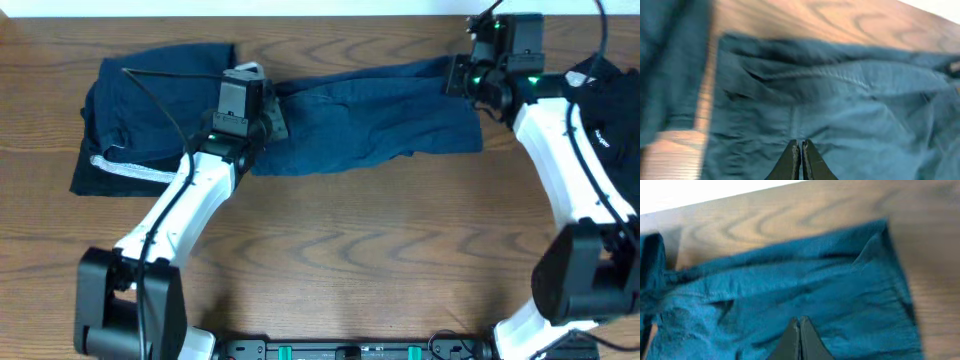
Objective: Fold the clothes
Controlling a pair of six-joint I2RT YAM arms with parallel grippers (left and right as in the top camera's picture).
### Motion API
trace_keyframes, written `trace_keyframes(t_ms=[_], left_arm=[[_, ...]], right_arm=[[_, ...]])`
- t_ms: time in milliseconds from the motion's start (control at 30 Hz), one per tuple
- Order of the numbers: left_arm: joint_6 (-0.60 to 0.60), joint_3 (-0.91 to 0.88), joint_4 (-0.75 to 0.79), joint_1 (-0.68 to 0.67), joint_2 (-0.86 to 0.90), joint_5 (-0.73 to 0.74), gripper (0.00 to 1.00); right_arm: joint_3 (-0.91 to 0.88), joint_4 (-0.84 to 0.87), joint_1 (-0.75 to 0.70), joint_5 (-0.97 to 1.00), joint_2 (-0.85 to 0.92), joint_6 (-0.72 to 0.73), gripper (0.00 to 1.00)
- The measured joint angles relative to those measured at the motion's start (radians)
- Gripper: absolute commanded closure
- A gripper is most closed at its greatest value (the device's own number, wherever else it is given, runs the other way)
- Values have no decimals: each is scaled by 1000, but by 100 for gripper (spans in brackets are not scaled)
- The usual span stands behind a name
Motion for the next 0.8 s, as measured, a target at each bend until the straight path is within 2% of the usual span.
trace_keyframes(t_ms=[333, 600, 800], left_arm=[[0, 0, 96, -8, 158, 105, 94], [0, 0, 221, -8, 213, 108, 94], [0, 0, 344, -8, 307, 68, 93]], right_arm=[[-2, 95, 127, -27, 204, -17, 99], [-4, 262, 163, 5, 353, -25, 99], [-7, 417, 159, 60, 378, -25, 99]])
